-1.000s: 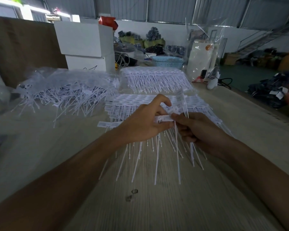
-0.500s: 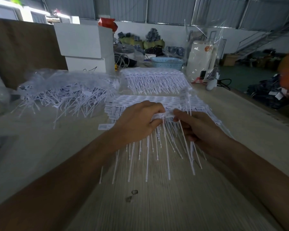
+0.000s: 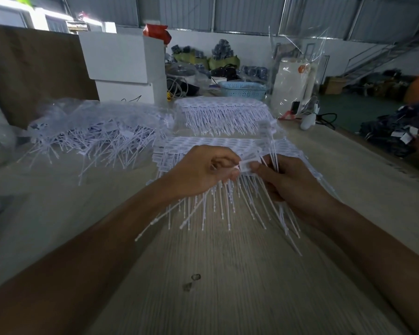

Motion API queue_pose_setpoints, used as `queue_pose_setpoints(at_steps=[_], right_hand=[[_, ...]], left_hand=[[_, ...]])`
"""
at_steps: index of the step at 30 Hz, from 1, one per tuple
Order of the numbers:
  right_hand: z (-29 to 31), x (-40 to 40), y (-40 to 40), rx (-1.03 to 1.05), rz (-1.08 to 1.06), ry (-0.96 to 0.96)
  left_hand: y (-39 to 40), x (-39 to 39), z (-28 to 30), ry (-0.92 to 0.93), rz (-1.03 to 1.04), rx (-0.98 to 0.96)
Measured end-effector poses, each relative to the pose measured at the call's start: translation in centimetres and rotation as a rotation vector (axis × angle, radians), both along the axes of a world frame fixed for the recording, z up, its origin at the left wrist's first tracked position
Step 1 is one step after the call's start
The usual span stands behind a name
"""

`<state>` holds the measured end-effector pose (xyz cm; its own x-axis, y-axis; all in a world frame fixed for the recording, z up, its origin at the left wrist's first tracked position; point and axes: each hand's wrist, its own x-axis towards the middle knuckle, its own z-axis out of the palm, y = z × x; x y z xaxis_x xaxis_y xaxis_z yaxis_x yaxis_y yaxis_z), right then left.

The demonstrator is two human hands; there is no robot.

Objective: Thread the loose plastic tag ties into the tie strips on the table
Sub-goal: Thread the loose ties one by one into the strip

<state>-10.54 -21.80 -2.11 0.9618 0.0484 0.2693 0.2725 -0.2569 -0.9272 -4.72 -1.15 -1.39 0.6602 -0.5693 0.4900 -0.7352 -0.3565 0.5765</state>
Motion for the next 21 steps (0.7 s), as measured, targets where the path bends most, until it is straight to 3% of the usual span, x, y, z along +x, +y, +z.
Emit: queue_pose_setpoints(at_steps=[4,9,14,17,21], right_hand=[[0.3,-0.1,0.2,0.111,0.025,0.103],[0.4,-0.4,0.7,0.014,0.056,0.189],[0.3,-0.5,0.8,0.063,0.064,0.263],[0.1,-0.5,0.8,0.094,0.079,0.29],[0.2,-0.4,1.0,0.222,0.027,0.277]], left_hand=[[-0.3,-0.2,-0.3,-0.052,0.053,-0.034],[-0.3,-0.2,-0.3,-0.104,0.127,-0.074],[-0.3,0.0,-0.2,-0.196,0.095,0.103],[0.2,0.5,-0.2,-0.289,0.118,0.113],[0.2,0.2,-0.2,-0.169,0.137,0.01]])
